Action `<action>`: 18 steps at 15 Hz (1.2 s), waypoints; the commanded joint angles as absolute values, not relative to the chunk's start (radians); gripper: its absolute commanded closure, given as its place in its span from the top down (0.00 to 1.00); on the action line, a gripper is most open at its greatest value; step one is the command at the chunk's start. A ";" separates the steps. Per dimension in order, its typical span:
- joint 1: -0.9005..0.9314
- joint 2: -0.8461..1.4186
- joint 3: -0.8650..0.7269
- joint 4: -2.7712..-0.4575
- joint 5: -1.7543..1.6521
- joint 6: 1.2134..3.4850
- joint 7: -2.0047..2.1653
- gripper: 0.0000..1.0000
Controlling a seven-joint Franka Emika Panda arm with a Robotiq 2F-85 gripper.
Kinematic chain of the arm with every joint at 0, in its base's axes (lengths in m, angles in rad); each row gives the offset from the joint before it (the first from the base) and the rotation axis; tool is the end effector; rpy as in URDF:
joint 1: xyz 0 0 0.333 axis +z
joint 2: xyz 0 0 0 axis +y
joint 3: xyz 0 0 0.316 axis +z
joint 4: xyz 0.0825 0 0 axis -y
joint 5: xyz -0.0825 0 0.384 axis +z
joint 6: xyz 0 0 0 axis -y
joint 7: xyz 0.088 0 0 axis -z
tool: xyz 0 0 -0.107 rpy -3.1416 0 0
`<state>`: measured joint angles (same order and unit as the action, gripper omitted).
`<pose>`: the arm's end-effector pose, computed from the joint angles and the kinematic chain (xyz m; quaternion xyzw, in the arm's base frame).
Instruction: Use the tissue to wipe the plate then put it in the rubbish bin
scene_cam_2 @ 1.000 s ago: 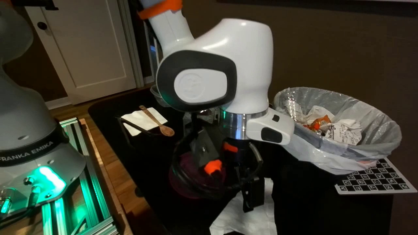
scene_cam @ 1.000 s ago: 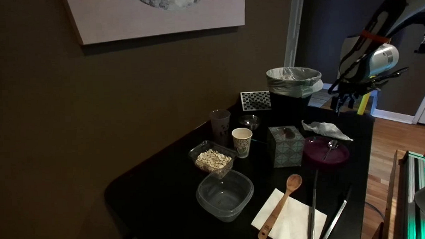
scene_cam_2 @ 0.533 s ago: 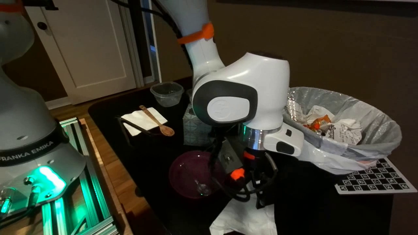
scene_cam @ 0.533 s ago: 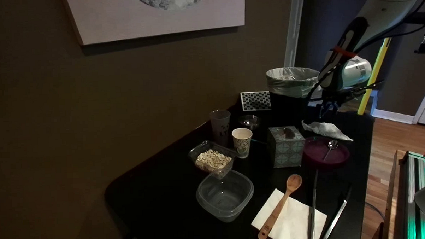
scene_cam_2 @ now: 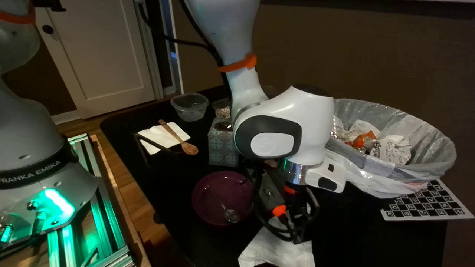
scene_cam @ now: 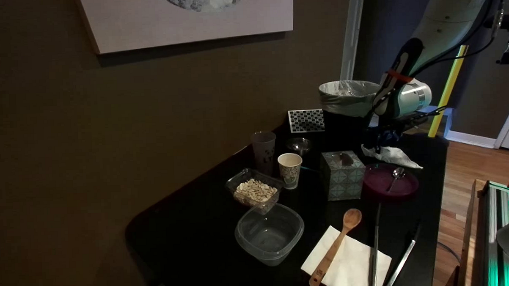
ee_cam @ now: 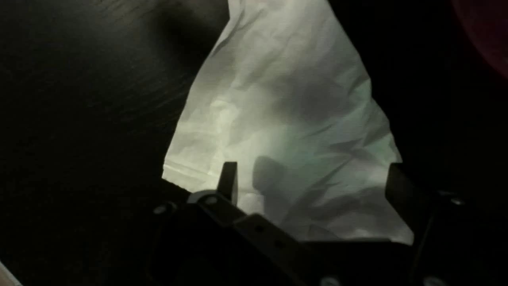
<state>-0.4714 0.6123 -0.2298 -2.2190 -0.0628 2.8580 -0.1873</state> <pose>0.4091 -0.3512 0.1073 0.9761 -0.2033 -0.0148 0.0755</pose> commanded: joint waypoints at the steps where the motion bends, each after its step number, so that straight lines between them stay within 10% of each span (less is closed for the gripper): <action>1: -0.485 0.683 -0.217 -2.157 -0.045 2.826 -0.201 0.63; 9: -0.448 0.574 -0.246 -2.250 -0.093 2.719 -0.247 0.01; 18: -0.288 0.151 -0.462 -2.529 -0.353 2.600 -0.157 0.00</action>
